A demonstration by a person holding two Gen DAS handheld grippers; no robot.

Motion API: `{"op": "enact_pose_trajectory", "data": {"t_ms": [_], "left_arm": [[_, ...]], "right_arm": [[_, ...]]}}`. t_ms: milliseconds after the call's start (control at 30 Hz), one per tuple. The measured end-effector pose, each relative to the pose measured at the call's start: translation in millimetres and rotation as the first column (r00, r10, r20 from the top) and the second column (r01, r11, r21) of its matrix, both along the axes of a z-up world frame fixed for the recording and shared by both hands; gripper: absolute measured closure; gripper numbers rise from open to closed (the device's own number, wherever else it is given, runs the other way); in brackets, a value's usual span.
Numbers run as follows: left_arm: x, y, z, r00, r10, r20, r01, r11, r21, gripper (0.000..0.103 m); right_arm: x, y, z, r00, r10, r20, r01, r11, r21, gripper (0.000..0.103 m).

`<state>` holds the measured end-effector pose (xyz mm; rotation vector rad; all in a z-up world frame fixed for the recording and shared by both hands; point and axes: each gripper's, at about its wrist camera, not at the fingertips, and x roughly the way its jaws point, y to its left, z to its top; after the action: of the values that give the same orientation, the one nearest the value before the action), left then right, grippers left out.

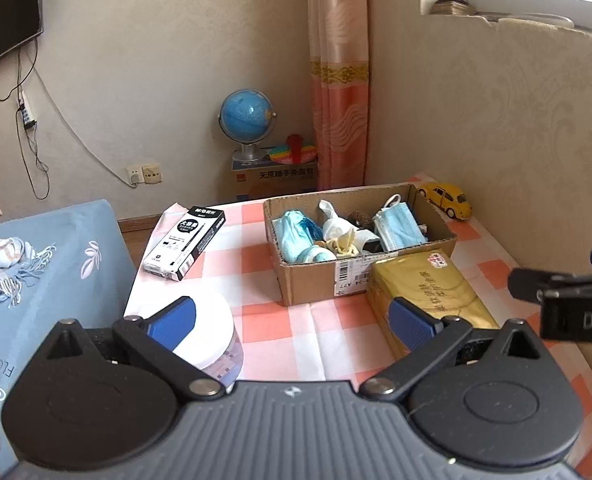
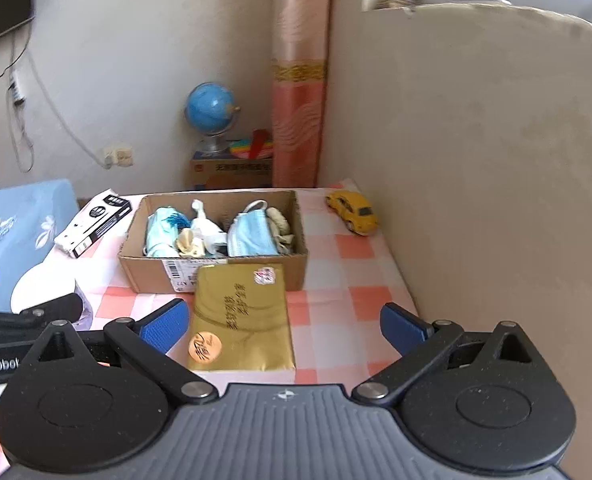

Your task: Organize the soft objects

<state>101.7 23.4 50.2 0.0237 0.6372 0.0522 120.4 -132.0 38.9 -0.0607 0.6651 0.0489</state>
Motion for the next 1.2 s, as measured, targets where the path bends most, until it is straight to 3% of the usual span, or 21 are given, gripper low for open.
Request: {"op": "enact_pose_trajectory", "data": {"t_ms": [1200], "left_arm": [[-7.6, -16.2, 6.6, 1.0, -0.011, -0.02, 0.011, 1.0, 0.007, 0.001]], "right_arm": [[-21.0, -9.7, -1.3, 1.0, -0.019, 0.018, 0.019, 1.0, 0.008, 0.0]]}}
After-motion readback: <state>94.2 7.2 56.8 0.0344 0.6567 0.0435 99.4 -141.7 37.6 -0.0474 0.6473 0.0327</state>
